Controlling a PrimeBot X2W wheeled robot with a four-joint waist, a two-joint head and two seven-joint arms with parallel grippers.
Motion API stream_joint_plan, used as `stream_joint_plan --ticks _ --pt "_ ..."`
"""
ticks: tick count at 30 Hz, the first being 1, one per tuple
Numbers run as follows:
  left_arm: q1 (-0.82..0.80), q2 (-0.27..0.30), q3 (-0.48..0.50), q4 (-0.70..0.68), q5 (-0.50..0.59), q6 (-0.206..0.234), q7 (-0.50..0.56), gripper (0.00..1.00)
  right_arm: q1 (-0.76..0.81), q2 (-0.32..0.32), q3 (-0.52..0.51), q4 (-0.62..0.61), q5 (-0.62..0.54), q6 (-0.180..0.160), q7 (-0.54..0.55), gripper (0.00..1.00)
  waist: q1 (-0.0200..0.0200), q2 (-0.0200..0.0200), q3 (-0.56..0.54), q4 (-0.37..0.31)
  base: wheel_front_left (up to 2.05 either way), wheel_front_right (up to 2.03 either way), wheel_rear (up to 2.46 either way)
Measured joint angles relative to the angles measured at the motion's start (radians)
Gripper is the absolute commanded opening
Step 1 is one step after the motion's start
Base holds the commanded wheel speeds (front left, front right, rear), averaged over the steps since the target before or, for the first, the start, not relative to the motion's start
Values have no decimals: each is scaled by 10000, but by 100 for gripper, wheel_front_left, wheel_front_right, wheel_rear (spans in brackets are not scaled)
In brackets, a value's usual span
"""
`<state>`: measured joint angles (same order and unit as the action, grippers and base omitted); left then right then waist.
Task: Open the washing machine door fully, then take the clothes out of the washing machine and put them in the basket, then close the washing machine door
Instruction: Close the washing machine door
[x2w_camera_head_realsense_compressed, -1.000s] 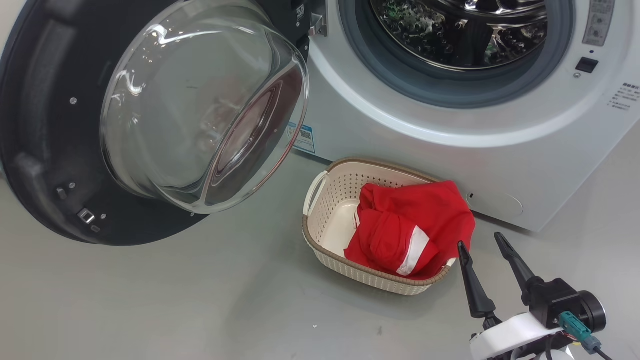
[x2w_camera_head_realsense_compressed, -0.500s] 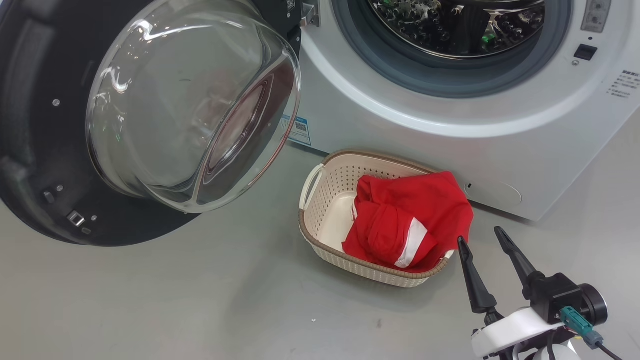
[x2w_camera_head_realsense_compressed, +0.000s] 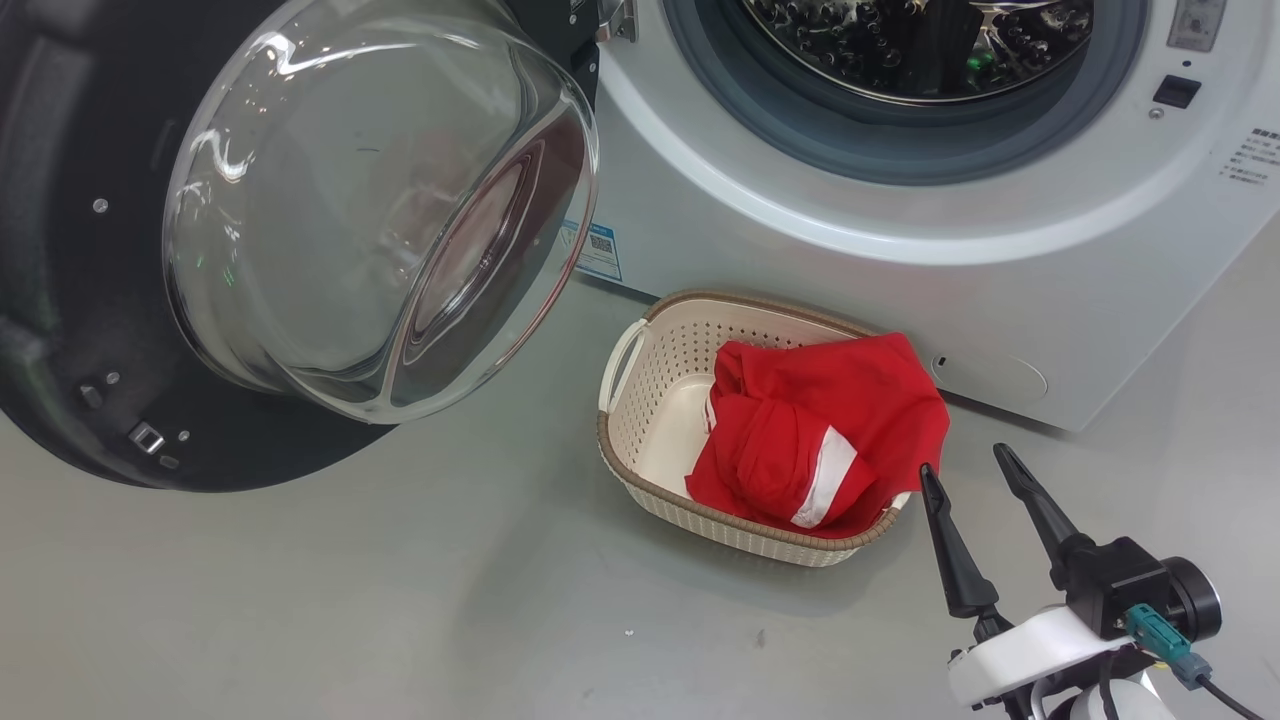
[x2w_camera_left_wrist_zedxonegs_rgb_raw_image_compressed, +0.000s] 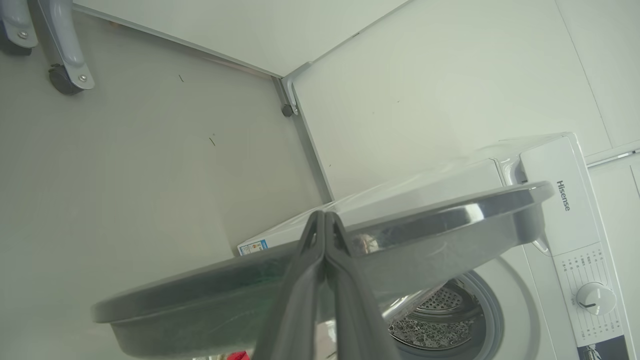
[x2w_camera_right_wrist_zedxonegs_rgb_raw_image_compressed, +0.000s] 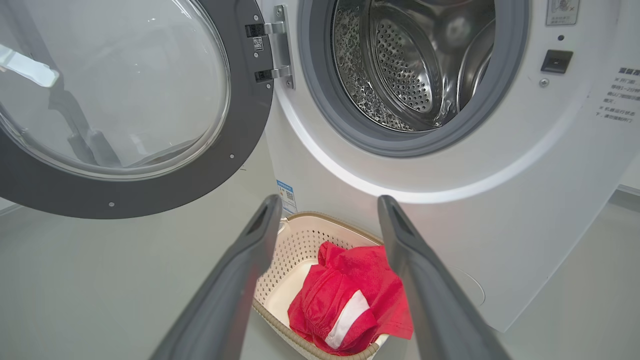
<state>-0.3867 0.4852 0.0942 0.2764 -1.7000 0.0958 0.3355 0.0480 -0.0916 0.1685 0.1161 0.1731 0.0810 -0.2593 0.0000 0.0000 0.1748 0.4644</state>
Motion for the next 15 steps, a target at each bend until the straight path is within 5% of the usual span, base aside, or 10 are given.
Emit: stream_joint_plan --ticks 15 --pt "-139 8 -652 163 -426 -497 1659 0 -5 -31 -6 82 2 2 0 100 0 0 -46 -57 0 0 0"
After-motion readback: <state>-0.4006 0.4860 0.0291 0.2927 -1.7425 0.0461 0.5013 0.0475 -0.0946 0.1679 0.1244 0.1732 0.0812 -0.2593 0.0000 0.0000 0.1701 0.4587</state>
